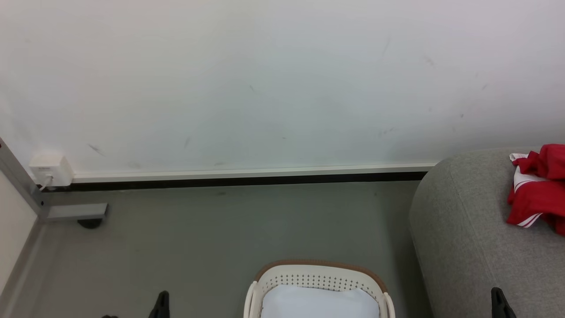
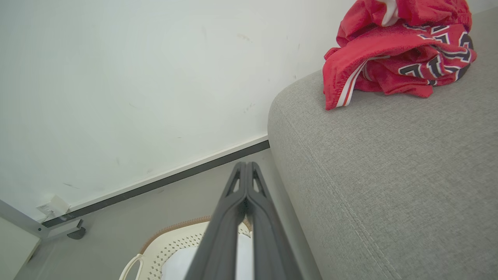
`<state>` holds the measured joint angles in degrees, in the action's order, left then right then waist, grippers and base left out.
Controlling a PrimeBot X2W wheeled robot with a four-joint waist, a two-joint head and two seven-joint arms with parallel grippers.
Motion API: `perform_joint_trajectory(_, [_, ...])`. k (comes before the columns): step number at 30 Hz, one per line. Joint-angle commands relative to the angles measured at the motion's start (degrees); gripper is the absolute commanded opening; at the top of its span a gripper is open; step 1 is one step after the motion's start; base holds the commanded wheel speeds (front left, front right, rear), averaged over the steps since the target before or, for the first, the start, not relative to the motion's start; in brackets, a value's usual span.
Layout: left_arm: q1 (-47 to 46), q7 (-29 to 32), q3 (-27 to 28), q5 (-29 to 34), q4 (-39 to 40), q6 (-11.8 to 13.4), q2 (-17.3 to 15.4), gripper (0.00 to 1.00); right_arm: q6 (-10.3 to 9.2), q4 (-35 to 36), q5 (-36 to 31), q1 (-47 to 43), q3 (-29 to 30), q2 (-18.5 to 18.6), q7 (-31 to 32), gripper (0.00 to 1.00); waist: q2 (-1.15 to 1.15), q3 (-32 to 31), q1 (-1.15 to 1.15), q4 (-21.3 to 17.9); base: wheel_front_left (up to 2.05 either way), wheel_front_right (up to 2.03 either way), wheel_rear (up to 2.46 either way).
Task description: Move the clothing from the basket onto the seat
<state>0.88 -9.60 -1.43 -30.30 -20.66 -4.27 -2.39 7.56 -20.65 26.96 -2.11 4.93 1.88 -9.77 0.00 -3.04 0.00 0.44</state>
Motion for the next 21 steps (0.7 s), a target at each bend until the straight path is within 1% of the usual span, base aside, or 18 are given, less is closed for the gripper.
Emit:
perform_joint_trajectory(1, [-1.74, 0.47, 0.55, -2.46, 1.13, -0.45, -0.23, 0.00, -0.02, 1.14, 2.65, 1.99, 0.21, 0.50, 0.51, 0.00, 0.00, 0.04, 0.00, -0.01, 0.00, 0.00, 0.00])
perform_joint_trajectory(14, [-2.91, 3.38, 1.95, -13.62, 2.20, -1.00, -0.31, 0.00, -0.04, 2.19, 14.35, 3.29, 0.48, 0.65, 3.44, 0.00, 0.00, 0.42, 0.00, -0.07, 0.00, 0.00, 0.00])
perform_joint_trajectory(15, [-2.91, 3.38, 1.95, -13.62, 2.20, -1.00, -0.31, 0.00, -0.04, 2.19, 14.35, 3.29, 0.48, 0.65, 3.44, 0.00, 0.00, 0.42, 0.00, -0.07, 0.00, 0.00, 0.00])
perform_joint_trajectory(21, [-3.38, 4.58, 2.52, -18.17, 2.61, -1.20, -0.34, 0.00, -0.04, 2.61, 19.24, 3.94, 0.60, 0.72, 4.67, 0.00, 0.00, 0.59, 0.00, -0.09, 0.00, 0.00, 0.00])
